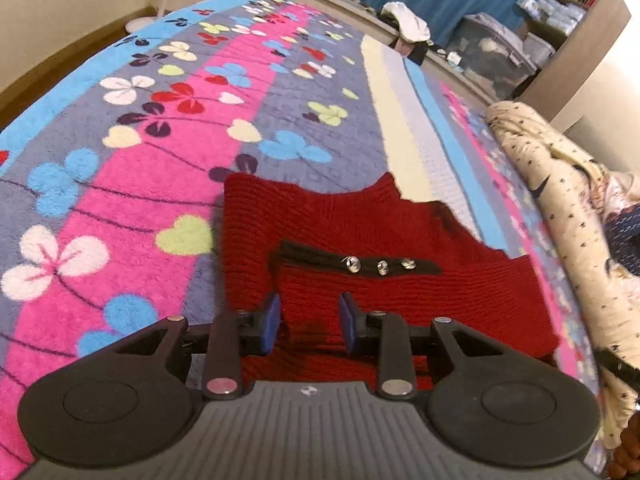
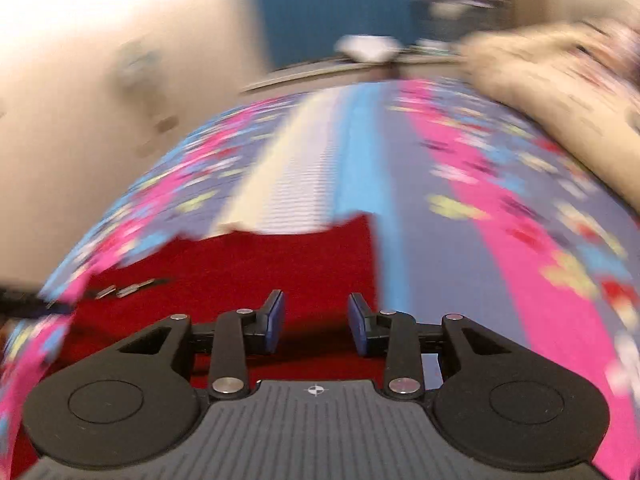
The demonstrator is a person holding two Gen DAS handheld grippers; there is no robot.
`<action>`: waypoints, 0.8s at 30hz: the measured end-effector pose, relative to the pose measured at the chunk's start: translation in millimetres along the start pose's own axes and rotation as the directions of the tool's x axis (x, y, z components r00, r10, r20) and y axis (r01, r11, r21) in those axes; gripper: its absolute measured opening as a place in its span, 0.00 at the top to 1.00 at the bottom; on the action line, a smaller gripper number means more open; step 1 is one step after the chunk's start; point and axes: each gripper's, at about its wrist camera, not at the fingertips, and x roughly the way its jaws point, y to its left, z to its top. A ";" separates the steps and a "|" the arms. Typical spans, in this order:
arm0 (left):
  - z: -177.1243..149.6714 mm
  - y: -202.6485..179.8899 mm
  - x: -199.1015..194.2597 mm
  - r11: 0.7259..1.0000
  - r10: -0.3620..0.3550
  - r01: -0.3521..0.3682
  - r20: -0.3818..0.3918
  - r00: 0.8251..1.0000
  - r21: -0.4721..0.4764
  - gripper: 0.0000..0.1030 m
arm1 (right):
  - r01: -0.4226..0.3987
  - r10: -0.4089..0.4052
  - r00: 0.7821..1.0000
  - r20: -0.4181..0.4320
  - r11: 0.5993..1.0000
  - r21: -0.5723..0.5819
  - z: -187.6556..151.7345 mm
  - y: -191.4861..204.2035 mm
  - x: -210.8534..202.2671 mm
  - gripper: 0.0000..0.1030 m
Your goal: Fold small clothes
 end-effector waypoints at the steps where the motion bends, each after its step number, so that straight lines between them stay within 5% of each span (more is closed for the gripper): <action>1: -2.7 -1.5 5.7 1.000 0.004 -0.004 -0.008 1.000 0.007 0.66 | 0.051 -0.048 0.998 -0.044 0.997 0.054 -4.6 -17.7 2.7 0.64; 2: -4.2 -2.6 10.0 1.000 0.014 -0.014 -0.015 1.000 0.019 0.66 | 0.103 -0.095 0.991 -0.092 0.992 0.077 -4.9 -26.2 6.9 0.64; 5: -11.1 -11.1 18.1 0.993 0.063 -0.062 -0.006 0.998 0.101 0.69 | 0.122 -0.118 0.992 -0.047 0.986 0.116 -3.2 -40.6 6.1 0.63; 8: -13.0 -16.3 11.7 0.982 0.110 -0.113 0.026 0.994 0.155 0.95 | 0.147 -0.137 0.986 -0.095 0.984 0.102 -6.6 -44.2 20.7 0.63; 13: -3.9 -14.3 -20.3 0.988 0.073 -0.090 0.143 0.987 0.122 0.99 | 0.149 -0.149 0.975 -0.164 0.989 -0.012 -18.6 -31.4 47.7 0.63; 16: -9.4 -15.7 -5.6 0.979 0.133 -0.145 0.090 0.987 0.145 0.99 | 0.174 -0.187 0.957 -0.220 0.982 -0.079 -28.0 -29.1 62.5 0.63; 19: -8.9 -20.6 -10.7 0.974 0.144 -0.161 0.112 0.983 0.158 0.98 | 0.152 -0.175 0.954 -0.245 0.982 -0.109 -32.6 -24.9 65.0 0.88; 21: -3.7 -18.5 -21.9 0.982 0.113 -0.132 0.136 0.984 0.136 0.95 | 0.156 -0.183 0.958 -0.221 0.978 -0.135 -29.2 -21.4 59.3 0.90; 24: 2.6 -9.8 -28.1 0.989 0.098 -0.111 0.133 0.986 0.093 0.95 | 0.136 -0.134 0.965 -0.224 0.991 -0.005 -22.5 -38.0 49.5 0.91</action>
